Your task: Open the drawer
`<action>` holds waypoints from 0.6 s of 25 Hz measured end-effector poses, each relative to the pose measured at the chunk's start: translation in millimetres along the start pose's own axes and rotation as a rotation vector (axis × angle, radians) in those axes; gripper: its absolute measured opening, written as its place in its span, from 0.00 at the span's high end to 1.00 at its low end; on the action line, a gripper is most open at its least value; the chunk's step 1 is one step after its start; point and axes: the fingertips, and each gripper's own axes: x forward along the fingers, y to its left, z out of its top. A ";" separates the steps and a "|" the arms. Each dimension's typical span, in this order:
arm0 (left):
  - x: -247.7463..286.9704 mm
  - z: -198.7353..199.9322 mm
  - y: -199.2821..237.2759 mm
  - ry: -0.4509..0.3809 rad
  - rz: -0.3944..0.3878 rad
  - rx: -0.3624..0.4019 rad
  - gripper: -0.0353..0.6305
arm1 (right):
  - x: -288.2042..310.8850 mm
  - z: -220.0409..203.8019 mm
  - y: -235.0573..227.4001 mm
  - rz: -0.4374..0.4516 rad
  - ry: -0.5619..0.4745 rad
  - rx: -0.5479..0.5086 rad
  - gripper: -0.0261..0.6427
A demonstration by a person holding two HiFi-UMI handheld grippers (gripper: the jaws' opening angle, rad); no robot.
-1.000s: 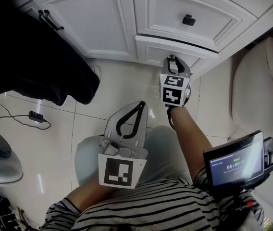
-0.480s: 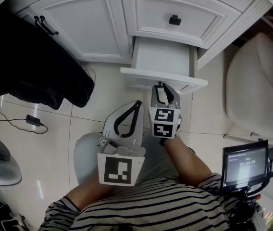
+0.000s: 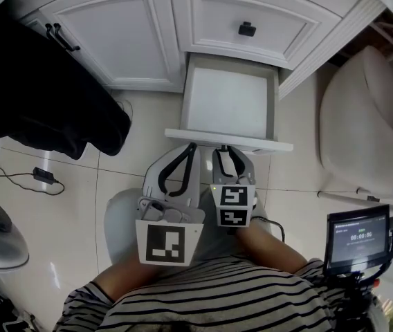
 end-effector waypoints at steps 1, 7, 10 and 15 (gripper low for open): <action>0.2 -0.7 0.5 -0.003 0.000 -0.007 0.92 | -1.6 -1.6 0.5 0.001 0.001 -0.002 0.78; 5.8 -4.2 1.1 0.018 -0.029 -0.061 0.92 | -3.3 -5.9 1.3 0.006 0.049 0.011 0.78; 6.0 11.2 6.7 0.070 -0.052 -0.101 0.92 | -13.8 1.0 0.9 -0.016 0.124 0.097 0.77; -23.5 79.1 10.6 0.170 -0.092 -0.071 0.92 | -94.4 69.4 8.7 0.002 0.149 0.191 0.85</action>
